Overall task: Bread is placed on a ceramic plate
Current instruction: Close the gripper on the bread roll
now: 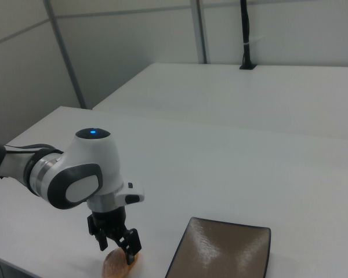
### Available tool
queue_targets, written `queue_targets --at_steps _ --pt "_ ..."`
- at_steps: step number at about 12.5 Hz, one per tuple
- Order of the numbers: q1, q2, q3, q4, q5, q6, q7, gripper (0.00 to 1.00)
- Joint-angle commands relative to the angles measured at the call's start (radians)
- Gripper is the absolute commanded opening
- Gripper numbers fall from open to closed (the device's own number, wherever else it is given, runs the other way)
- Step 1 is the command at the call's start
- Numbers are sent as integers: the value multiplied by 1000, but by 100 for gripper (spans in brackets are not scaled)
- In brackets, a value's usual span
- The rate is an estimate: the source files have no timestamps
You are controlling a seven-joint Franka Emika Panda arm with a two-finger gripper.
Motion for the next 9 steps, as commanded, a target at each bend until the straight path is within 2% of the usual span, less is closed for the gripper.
queue_targets --at_steps 1,2,3,5,6,9 --pt "-3 20 -8 0 -14 20 -25 97" --pt "-3 23 -8 0 -14 20 -25 80" --pt "-3 23 -8 2 -14 20 -23 55" --pt "-3 26 -8 5 -15 20 -23 35" --pt "-1 26 -8 8 -15 20 -23 28" --pt "0 23 -10 12 -15 19 -23 28"
